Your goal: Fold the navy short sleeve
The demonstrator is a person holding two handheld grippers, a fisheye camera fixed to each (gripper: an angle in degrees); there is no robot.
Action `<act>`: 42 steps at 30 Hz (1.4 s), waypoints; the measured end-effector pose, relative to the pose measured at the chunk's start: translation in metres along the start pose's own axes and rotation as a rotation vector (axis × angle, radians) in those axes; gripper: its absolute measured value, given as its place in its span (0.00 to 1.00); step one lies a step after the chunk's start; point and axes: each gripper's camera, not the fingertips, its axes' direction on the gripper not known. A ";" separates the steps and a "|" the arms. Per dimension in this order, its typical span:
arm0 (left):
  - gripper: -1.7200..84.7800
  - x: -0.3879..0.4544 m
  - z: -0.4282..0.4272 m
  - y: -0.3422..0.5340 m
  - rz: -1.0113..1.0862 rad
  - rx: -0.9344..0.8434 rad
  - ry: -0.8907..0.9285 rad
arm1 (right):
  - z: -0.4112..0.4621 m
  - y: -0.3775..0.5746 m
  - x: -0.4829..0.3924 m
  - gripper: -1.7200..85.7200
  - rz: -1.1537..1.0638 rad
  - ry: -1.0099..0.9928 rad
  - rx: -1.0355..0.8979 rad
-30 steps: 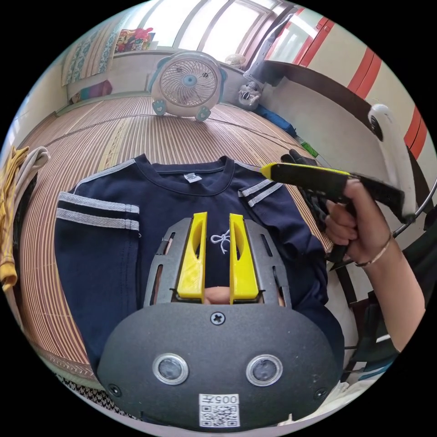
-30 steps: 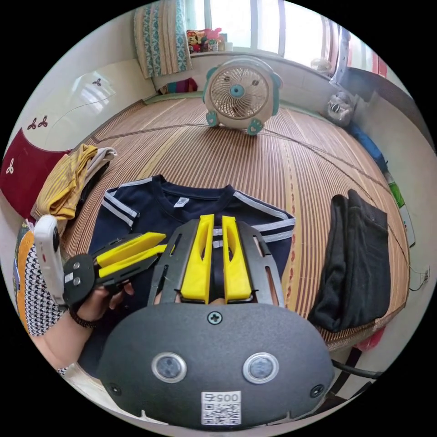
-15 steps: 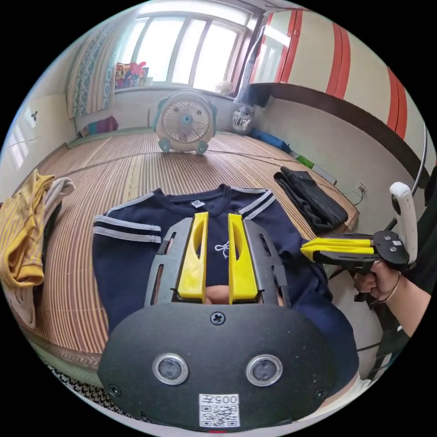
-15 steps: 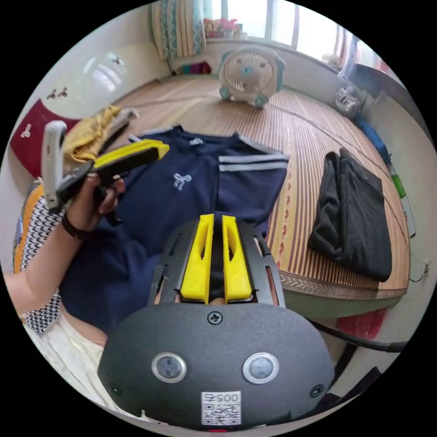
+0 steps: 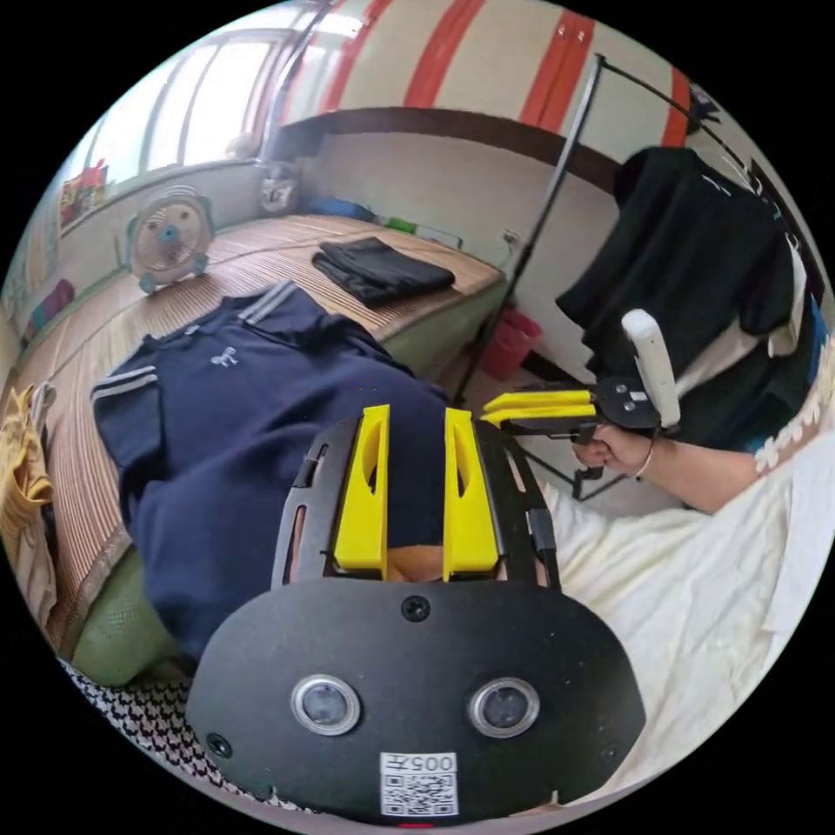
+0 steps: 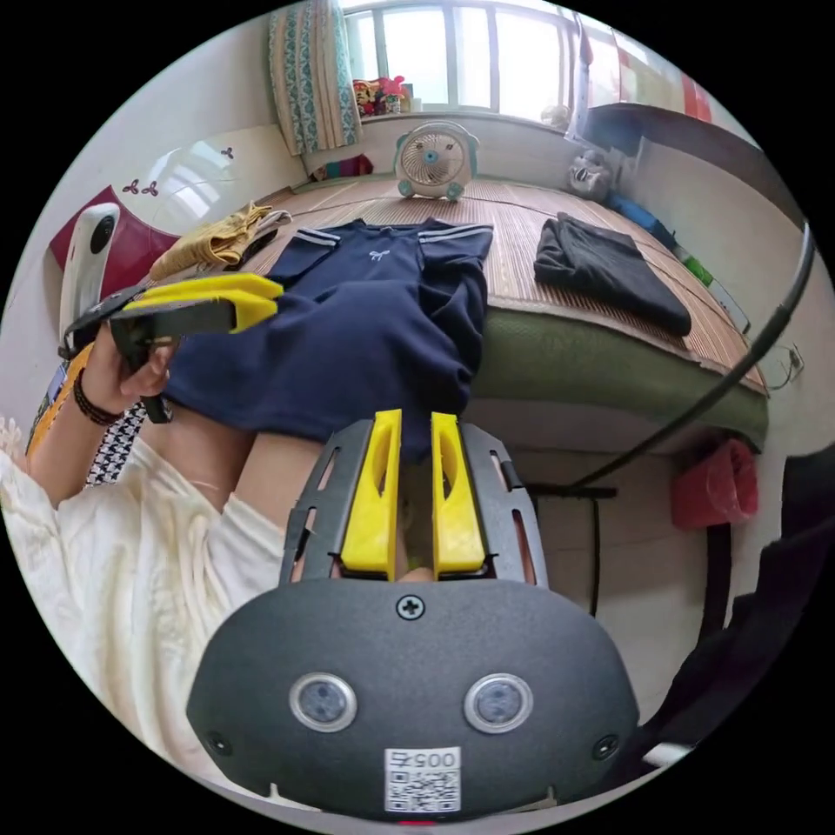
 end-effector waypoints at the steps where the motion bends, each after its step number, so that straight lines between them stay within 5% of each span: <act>1: 0.15 0.007 0.002 0.002 0.017 -0.023 0.003 | -0.009 0.011 -0.002 0.09 0.014 -0.012 0.016; 12: 0.15 0.073 0.014 0.008 0.271 -0.241 -0.071 | -0.049 0.045 -0.004 0.10 0.034 -0.071 0.047; 28: 0.06 0.074 -0.034 0.009 0.163 -0.125 -0.043 | -0.091 0.050 -0.068 0.14 -0.202 -0.037 0.126; 42: 0.05 0.065 -0.090 0.010 0.102 -0.011 -0.024 | -0.099 0.040 -0.096 0.10 -0.162 0.152 0.166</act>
